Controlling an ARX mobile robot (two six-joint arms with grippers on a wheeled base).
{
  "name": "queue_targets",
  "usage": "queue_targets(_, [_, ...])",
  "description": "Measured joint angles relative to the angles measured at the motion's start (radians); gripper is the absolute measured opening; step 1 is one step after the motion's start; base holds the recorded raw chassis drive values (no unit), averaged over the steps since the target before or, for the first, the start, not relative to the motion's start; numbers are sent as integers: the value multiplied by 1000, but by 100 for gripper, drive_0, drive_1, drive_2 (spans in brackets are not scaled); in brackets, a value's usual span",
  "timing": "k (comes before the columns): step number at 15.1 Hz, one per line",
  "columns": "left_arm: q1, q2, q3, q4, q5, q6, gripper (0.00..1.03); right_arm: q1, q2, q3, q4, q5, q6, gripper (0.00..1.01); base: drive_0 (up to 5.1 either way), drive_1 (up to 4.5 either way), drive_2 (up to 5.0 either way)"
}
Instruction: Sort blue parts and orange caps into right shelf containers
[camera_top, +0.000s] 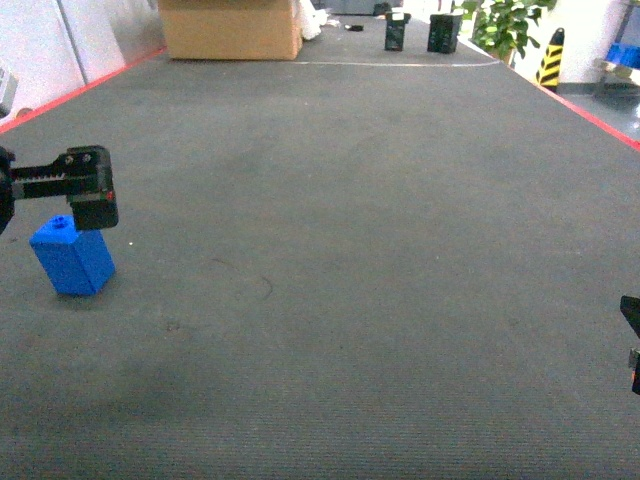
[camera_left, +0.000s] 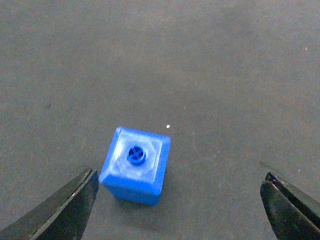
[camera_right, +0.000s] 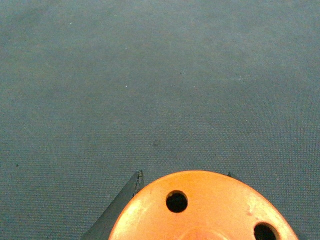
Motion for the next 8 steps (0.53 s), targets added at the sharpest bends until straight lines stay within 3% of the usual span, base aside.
queue_targets(8, [56, 198, 178, -29, -6, 24, 98, -15, -53, -26, -24, -6, -3, 43, 0, 0, 0])
